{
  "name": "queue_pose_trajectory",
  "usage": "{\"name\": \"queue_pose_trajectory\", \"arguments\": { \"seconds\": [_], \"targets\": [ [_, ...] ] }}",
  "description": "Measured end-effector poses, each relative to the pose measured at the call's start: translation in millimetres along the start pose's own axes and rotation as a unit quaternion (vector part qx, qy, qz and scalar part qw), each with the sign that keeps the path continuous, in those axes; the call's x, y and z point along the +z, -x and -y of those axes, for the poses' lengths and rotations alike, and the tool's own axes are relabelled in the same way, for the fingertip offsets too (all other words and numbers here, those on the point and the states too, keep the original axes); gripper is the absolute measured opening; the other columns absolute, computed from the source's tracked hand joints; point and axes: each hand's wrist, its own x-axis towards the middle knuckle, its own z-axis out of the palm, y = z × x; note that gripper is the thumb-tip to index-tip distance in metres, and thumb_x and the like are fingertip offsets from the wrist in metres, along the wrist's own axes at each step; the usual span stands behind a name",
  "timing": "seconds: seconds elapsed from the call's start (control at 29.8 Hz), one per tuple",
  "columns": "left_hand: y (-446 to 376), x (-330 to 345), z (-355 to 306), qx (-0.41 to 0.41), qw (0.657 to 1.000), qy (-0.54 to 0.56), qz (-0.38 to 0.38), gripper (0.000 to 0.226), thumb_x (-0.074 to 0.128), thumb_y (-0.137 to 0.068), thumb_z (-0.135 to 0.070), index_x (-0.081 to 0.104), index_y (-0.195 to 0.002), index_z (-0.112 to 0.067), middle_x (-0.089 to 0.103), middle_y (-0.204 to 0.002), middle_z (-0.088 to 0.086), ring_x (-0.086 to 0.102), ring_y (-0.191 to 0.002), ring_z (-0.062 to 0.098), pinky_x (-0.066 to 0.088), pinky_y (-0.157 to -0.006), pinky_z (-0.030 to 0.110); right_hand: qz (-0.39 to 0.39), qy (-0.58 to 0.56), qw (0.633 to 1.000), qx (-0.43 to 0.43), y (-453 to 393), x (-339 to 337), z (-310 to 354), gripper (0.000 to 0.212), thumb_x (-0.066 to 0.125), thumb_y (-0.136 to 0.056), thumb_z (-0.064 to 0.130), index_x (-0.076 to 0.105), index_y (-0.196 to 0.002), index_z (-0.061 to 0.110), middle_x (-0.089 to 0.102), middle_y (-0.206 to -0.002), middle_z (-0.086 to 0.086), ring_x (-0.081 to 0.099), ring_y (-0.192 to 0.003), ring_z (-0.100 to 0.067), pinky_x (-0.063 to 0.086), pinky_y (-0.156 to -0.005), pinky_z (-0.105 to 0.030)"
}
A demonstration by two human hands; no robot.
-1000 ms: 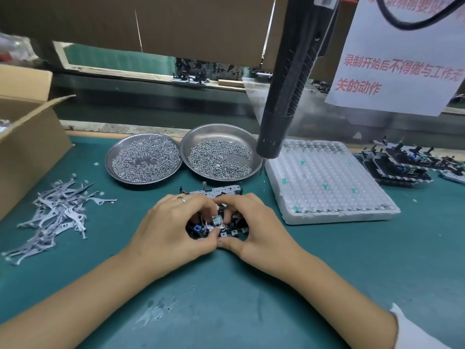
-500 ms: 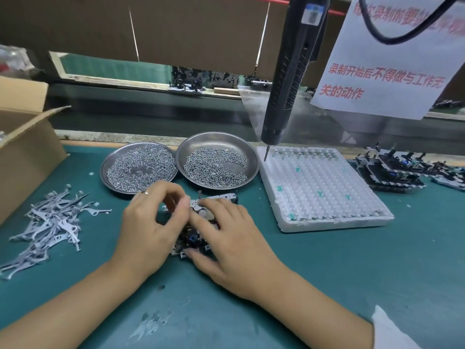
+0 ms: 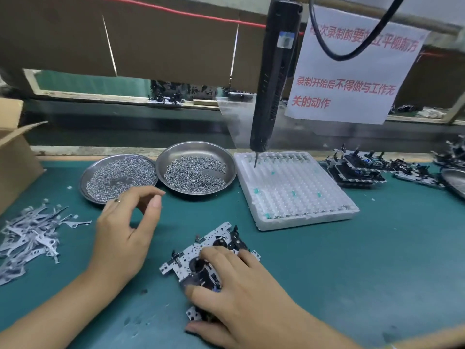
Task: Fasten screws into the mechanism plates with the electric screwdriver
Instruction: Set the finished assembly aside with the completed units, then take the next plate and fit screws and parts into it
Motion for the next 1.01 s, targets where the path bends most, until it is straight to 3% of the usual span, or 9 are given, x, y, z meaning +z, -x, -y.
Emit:
{"name": "queue_pose_trajectory", "arguments": {
  "seconds": [0.07, 0.2, 0.4, 0.47, 0.54, 0.6, 0.77, 0.91, 1.01],
  "targets": [
    [1.8, -0.3, 0.3, 0.001, 1.0, 0.004, 0.007, 0.021, 0.041, -0.088, -0.045, 0.057, -0.095, -0.033, 0.063, -0.077, -0.006, 0.057, -0.08, 0.017, 0.044, -0.081, 0.041, -0.003, -0.006, 1.0, 0.018, 22.6, 1.0, -5.0, 0.029, 0.046, -0.084, 0.061, 0.064, -0.098, 0.043, 0.065, -0.114, -0.01, 0.063, -0.102, -0.022, 0.051, -0.075, -0.026],
    [3.8, 1.9, -0.4, 0.019, 0.999, 0.004, 0.031, 0.02, 0.043, -0.088, -0.044, 0.057, -0.097, -0.034, 0.06, -0.094, -0.017, 0.054, -0.083, -0.002, 0.039, -0.079, 0.028, -0.009, 0.03, 0.996, 0.089, 67.8, -1.1, -27.6, 0.033, 0.041, -0.087, 0.059, 0.069, -0.097, 0.044, 0.067, -0.114, -0.01, 0.067, -0.098, -0.022, 0.055, -0.075, -0.029],
    [12.2, 6.5, -6.9, 0.054, 0.994, -0.046, 0.08, 0.032, 0.045, -0.085, -0.042, 0.064, -0.101, -0.022, 0.062, -0.074, -0.009, 0.049, -0.091, 0.002, 0.03, -0.087, 0.008, -0.054, 0.093, 0.964, 0.242, 132.5, -9.5, -75.0, 0.045, 0.032, -0.094, 0.046, 0.072, -0.103, 0.028, 0.061, -0.121, -0.016, 0.065, -0.1, -0.029, 0.049, -0.084, -0.037],
    [11.8, 8.4, -10.1, 0.064, 0.993, -0.052, 0.084, 0.034, 0.045, -0.085, -0.041, 0.066, -0.101, -0.019, 0.062, -0.074, -0.007, 0.047, -0.092, -0.001, 0.028, -0.087, 0.007, -0.065, 0.105, 0.943, 0.311, 146.1, -7.4, -93.5, 0.042, 0.035, -0.095, 0.038, 0.073, -0.101, 0.022, 0.062, -0.119, -0.018, 0.066, -0.097, -0.034, 0.051, -0.08, -0.044],
    [10.9, 9.4, -11.9, 0.069, 0.992, -0.057, 0.084, 0.034, 0.045, -0.085, -0.04, 0.066, -0.101, -0.019, 0.061, -0.074, -0.008, 0.046, -0.092, -0.004, 0.027, -0.087, 0.004, -0.07, 0.113, 0.916, 0.378, 155.2, -2.5, -113.4, 0.02, 0.06, -0.085, 0.02, 0.074, -0.099, 0.015, 0.063, -0.117, -0.023, 0.066, -0.093, -0.04, 0.055, -0.073, -0.049],
    [10.7, 10.1, -11.9, 0.07, 0.992, -0.057, 0.086, 0.034, 0.045, -0.085, -0.04, 0.066, -0.1, -0.018, 0.062, -0.074, -0.007, 0.047, -0.092, -0.003, 0.027, -0.088, 0.004, -0.054, 0.085, 0.893, 0.438, 161.6, 3.1, -136.2, 0.025, 0.073, -0.077, 0.005, 0.072, -0.102, 0.008, 0.058, -0.12, -0.029, 0.064, -0.092, -0.045, 0.054, -0.075, -0.053],
    [9.7, 11.9, -9.7, 0.078, 0.991, -0.063, 0.086, 0.033, 0.046, -0.086, -0.039, 0.067, -0.099, -0.017, 0.061, -0.072, -0.008, 0.049, -0.089, -0.002, 0.028, -0.088, 0.008, -0.022, 0.009, 0.855, 0.518, 152.9, 7.0, -188.1, 0.03, 0.053, -0.094, 0.009, 0.06, -0.123, 0.007, 0.032, -0.146, -0.026, 0.041, -0.126, -0.043, 0.029, -0.108, -0.052],
    [8.9, 11.7, -8.9, 0.097, 0.989, -0.072, 0.088, 0.032, 0.047, -0.086, -0.037, 0.067, -0.098, -0.016, 0.06, -0.073, -0.009, 0.049, -0.089, -0.004, 0.028, -0.09, 0.009, -0.004, -0.035, 0.852, 0.522, 127.5, 3.2, -207.2, 0.037, 0.048, -0.095, 0.006, 0.05, -0.131, 0.013, 0.028, -0.149, -0.016, 0.031, -0.133, -0.036, 0.02, -0.112, -0.053],
    [9.0, 11.7, -8.1, 0.099, 0.988, -0.075, 0.091, 0.032, 0.047, -0.086, -0.037, 0.067, -0.097, -0.016, 0.06, -0.073, -0.01, 0.049, -0.089, -0.004, 0.027, -0.089, 0.008, -0.027, -0.037, 0.847, 0.529, 110.3, -1.4, -208.9, 0.043, 0.05, -0.089, 0.002, 0.051, -0.131, 0.013, 0.041, -0.142, -0.012, 0.04, -0.126, -0.033, 0.029, -0.108, -0.05]
  ]
}}
